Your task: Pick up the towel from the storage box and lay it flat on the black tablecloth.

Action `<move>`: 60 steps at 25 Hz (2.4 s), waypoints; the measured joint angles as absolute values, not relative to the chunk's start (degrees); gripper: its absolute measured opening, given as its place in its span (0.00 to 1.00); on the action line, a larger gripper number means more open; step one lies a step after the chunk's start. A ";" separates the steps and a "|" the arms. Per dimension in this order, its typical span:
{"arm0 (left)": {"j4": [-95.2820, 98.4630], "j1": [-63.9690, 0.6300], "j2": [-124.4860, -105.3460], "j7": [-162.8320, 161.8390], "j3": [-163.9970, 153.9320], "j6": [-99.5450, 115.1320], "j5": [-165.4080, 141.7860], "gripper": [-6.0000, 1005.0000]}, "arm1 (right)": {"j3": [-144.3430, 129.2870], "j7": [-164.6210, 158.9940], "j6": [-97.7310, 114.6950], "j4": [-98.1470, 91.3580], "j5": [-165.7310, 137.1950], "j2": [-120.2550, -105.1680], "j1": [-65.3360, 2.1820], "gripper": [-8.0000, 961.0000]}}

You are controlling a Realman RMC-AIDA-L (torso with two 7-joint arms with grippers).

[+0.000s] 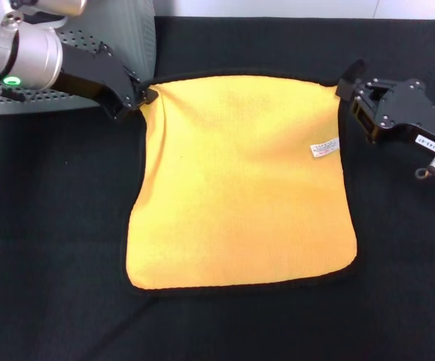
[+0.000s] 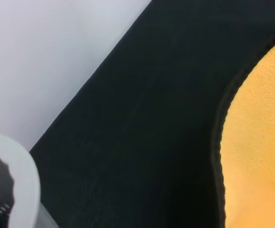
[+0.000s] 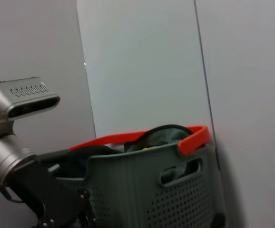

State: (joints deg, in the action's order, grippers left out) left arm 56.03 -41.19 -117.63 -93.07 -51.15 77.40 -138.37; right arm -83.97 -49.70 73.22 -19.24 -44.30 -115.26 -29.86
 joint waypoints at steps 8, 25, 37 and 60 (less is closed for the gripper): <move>57.21 -41.28 -118.64 -96.11 -56.23 73.36 -143.46 0.03 | -83.95 -49.81 72.04 -19.05 -44.29 -115.31 -30.58 0.11; 58.02 -41.70 -119.00 -97.69 -57.65 70.83 -146.21 0.07 | -84.88 -52.65 69.05 -18.72 -44.96 -115.24 -33.66 0.12; 57.76 -41.79 -119.00 -97.91 -57.65 70.83 -146.25 0.10 | -84.89 -52.69 67.13 -18.48 -45.10 -115.30 -34.25 0.13; 62.38 -39.61 -119.36 -103.70 -57.13 75.98 -144.21 0.50 | -84.61 -53.84 65.37 -23.71 -48.55 -115.36 -31.28 0.69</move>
State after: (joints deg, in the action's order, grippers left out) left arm 62.38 -39.61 -119.36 -103.70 -57.13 75.98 -144.21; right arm -84.61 -53.84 65.37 -23.71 -48.55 -115.36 -31.28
